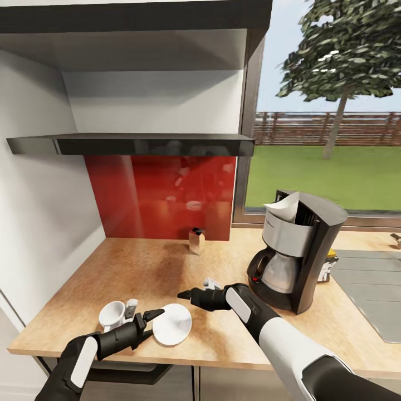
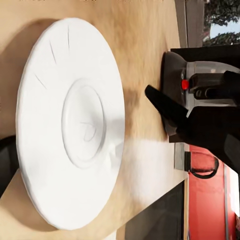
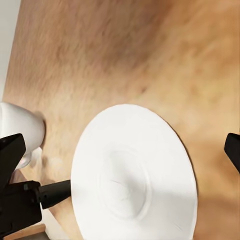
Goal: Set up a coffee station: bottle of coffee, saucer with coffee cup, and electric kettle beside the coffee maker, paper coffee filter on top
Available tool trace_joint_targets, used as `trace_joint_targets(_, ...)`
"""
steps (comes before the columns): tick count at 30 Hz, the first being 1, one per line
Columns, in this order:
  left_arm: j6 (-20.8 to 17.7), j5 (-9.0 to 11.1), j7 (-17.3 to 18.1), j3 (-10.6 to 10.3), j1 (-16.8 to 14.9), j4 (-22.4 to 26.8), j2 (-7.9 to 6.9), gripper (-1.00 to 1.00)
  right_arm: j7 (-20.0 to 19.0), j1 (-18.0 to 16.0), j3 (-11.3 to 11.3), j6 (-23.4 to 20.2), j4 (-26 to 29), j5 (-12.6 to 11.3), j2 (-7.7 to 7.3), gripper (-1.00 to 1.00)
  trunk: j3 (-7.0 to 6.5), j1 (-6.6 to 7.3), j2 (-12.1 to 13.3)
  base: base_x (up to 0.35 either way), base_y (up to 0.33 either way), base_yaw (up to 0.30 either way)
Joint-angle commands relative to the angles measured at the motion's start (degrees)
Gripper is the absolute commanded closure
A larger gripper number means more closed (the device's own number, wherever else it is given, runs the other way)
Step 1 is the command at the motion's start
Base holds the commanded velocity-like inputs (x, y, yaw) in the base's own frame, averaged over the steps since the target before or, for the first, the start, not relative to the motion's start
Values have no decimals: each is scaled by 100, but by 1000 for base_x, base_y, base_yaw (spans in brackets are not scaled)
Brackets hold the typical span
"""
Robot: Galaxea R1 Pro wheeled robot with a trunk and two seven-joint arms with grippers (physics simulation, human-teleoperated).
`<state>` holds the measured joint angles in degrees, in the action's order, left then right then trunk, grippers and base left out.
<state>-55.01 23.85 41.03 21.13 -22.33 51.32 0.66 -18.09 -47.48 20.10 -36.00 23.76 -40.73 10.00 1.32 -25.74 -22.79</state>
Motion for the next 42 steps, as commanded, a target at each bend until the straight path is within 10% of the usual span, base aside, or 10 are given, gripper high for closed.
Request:
trace_joint_targets(1,-3,-61,28,28,-5,1,3,-100,-19,-7,2,-12,-9,21,0,-100,14,-4,-13,0,0,0)
trace_joint_targets(6,-5,-27,28,30,0,-6,-27,-100,-12,-7,2,-12,-34,30,0,-100,14,-4,-13,0,0,0)
trace_joint_targets(7,-4,-429,28,28,0,-7,-28,-100,-11,-7,2,-12,-39,33,0,-100,14,-4,-13,0,0,0)
trace_joint_targets(42,10,-468,15,31,67,-281,-43,-100,-10,-7,22,-3,-780,30,0,-100,14,-4,-13,0,24,0)
